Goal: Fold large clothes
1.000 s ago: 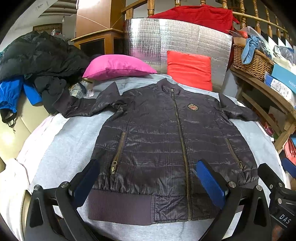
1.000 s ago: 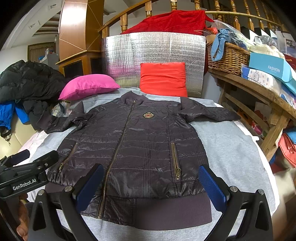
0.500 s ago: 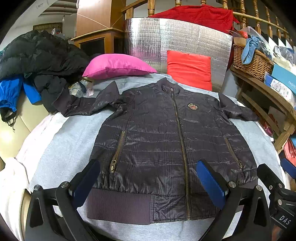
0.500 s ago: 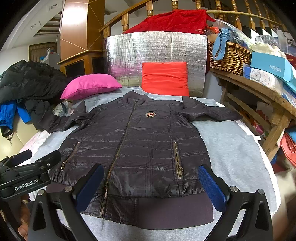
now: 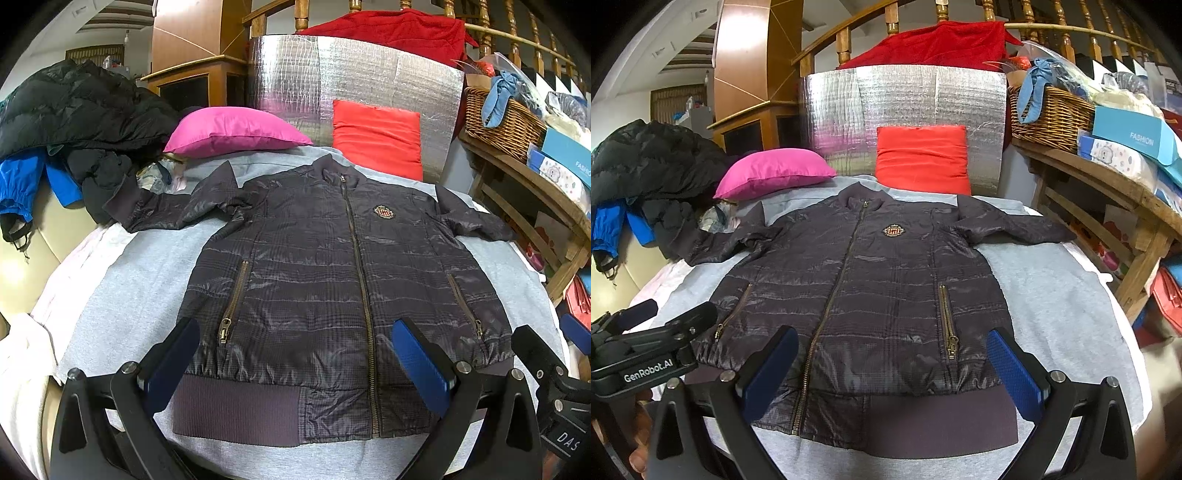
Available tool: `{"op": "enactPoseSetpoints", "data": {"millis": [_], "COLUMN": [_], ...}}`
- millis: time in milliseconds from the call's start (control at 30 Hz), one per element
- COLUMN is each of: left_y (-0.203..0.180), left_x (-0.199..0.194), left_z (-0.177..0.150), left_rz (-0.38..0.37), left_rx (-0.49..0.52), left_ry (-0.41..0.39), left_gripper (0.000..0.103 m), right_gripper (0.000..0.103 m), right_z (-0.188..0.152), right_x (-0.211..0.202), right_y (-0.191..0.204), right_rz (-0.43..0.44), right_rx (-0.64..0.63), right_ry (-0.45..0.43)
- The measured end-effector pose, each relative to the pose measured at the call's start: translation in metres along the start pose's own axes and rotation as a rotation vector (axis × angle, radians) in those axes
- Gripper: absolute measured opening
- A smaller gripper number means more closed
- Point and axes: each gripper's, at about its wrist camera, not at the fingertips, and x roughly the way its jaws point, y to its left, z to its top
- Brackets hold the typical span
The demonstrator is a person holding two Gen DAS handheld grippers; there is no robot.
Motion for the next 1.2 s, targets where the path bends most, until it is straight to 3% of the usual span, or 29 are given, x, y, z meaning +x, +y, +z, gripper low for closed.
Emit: {"op": "enactPoseSetpoints", "data": {"millis": [1200], "left_y": [0.010], "left_x": [0.012], "left_z": [-0.004], "left_rz": [0.009], "left_rx": [-0.019], "left_ry": [0.033], "left_gripper": [0.103], "right_gripper": [0.103], "right_z": [-0.005], "right_x": [0.003], "right_y": [-0.003], "right_rz": [0.025], "right_rx": [0.014], "right_ry": [0.008]}}
